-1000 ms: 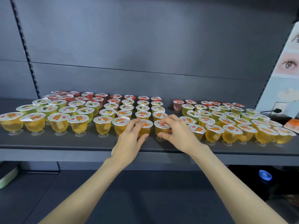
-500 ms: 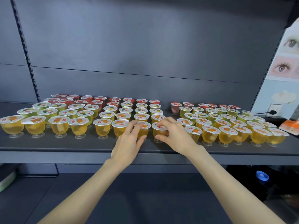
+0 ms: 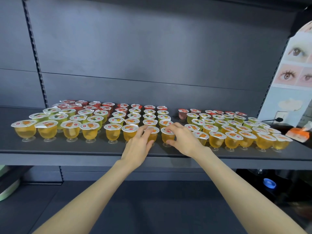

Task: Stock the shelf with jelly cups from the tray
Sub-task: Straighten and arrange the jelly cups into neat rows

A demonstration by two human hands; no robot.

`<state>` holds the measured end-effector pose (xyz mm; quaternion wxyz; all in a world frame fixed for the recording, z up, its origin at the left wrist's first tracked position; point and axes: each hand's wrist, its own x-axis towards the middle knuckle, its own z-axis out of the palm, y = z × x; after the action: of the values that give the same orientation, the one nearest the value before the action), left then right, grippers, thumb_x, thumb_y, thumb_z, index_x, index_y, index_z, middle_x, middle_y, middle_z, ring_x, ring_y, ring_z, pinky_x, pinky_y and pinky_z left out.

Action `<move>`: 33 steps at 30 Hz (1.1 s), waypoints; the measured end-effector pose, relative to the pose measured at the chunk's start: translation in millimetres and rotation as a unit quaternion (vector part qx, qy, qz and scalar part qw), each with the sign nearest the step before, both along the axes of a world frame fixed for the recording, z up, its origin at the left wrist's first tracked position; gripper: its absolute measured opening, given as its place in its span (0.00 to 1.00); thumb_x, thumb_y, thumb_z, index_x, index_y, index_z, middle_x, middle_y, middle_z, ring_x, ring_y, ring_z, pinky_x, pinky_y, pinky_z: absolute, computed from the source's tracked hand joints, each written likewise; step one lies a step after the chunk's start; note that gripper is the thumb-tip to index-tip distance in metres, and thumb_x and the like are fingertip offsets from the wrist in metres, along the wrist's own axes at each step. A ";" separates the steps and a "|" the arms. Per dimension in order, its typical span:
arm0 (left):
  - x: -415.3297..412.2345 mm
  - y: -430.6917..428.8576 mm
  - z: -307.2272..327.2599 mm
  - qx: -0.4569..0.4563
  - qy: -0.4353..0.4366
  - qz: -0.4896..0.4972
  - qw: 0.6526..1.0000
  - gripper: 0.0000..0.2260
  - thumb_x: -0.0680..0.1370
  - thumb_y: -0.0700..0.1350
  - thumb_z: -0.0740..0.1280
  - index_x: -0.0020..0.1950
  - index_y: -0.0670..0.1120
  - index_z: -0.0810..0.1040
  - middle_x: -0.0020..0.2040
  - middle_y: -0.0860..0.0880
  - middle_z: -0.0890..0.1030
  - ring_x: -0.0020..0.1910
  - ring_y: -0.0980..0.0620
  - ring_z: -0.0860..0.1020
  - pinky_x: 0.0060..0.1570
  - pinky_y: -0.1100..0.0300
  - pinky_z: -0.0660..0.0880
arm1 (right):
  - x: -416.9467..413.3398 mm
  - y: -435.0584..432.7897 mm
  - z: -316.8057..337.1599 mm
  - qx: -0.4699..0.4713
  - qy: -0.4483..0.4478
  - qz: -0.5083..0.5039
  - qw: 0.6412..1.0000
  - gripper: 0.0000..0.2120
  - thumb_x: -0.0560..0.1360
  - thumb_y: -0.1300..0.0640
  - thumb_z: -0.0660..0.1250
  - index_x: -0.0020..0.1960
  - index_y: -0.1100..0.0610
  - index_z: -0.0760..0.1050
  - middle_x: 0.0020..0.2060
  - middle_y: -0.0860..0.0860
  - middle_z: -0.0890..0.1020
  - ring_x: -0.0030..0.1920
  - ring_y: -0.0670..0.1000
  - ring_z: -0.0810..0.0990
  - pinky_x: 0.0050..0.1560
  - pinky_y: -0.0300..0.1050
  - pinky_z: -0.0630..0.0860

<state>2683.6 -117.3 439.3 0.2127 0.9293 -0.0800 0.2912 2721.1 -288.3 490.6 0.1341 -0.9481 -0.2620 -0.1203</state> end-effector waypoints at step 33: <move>-32.3 2.2 71.0 0.118 0.026 -0.034 0.992 0.15 0.79 0.47 0.62 0.64 0.45 0.74 0.61 0.45 0.75 0.54 0.45 0.77 0.48 0.52 0.74 | -28.5 -36.2 49.4 -0.048 -0.012 -0.057 0.997 0.17 0.75 0.56 0.68 0.63 0.55 0.74 0.60 0.55 0.77 0.55 0.54 0.75 0.52 0.46 0.74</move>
<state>2651.3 -115.1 510.3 0.1131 0.9519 -0.1403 0.2480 2692.6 -324.5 540.0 0.0780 -0.9654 -0.2146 -0.1263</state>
